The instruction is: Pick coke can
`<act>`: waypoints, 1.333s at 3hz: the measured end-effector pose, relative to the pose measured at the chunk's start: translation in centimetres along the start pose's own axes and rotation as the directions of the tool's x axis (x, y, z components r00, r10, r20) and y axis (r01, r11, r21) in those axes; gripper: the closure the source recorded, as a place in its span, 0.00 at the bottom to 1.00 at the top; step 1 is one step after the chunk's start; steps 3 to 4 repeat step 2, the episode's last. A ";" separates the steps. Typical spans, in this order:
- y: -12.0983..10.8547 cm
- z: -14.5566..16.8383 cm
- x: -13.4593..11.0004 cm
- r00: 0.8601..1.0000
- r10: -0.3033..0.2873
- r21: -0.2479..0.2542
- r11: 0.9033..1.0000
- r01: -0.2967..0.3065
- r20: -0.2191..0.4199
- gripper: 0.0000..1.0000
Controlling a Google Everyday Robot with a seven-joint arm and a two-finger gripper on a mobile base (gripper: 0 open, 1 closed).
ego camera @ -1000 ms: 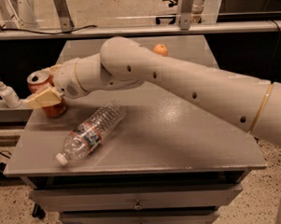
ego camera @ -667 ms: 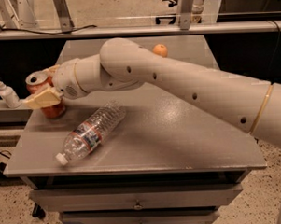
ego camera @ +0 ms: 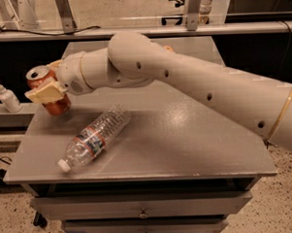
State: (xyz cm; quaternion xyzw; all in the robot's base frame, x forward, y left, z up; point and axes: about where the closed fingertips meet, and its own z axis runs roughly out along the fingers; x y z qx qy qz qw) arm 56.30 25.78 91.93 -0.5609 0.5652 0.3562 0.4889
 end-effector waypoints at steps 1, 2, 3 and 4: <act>-0.8 -1.4 -2.1 1.000 -0.023 0.024 0.999 0.023 0.010 1.00; -1.4 -2.5 -4.1 1.000 0.008 0.040 0.999 -0.009 0.023 1.00; -1.4 -2.5 -4.1 1.000 0.008 0.040 0.999 -0.009 0.023 1.00; -1.4 -2.5 -4.1 1.000 0.008 0.040 0.999 -0.009 0.023 1.00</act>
Offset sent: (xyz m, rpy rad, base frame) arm 0.0122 -0.0253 0.0715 0.0526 0.0357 -0.0746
